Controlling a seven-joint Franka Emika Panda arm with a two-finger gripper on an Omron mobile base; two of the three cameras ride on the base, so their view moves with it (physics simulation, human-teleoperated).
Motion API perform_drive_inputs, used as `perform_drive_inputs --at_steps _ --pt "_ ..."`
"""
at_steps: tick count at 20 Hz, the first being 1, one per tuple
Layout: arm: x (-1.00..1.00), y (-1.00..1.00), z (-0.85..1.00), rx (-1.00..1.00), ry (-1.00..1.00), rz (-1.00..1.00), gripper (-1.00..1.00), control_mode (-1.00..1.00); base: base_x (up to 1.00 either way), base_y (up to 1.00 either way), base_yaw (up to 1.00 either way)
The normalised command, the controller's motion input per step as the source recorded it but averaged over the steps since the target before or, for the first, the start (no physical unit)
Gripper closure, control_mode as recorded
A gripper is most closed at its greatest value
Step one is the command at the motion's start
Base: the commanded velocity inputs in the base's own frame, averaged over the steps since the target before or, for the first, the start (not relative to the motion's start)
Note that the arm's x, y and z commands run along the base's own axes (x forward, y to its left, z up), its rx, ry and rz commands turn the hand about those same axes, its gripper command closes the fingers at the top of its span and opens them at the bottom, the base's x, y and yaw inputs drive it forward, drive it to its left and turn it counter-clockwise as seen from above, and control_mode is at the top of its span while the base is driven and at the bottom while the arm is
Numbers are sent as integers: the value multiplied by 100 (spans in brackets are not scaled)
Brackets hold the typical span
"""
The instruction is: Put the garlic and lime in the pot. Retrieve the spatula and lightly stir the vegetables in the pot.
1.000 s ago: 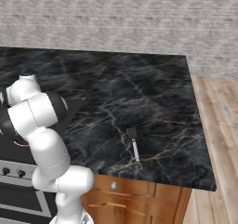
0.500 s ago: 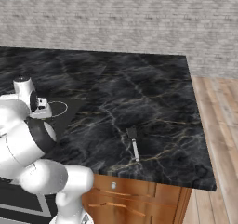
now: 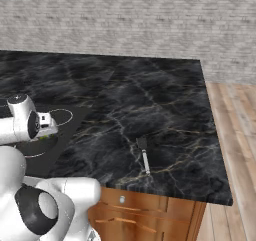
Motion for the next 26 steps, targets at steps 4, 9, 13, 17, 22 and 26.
perform_drive_inputs --at_steps 4,9,13,17,22,26 --pt "0 -93 25 8 0 -25 -100 -100 0 0 0" --pt "0 -100 9 12 4 -31 -100 -100 0 0 0" --pt "0 -100 0 6 10 -26 -100 -100 0 0 0" --pt "-1 -100 0 3 15 -24 -100 -100 0 0 0" --pt "3 -89 10 -4 14 -11 -100 -100 0 0 0" --pt "40 -72 11 -17 25 -6 -100 -100 0 0 0"
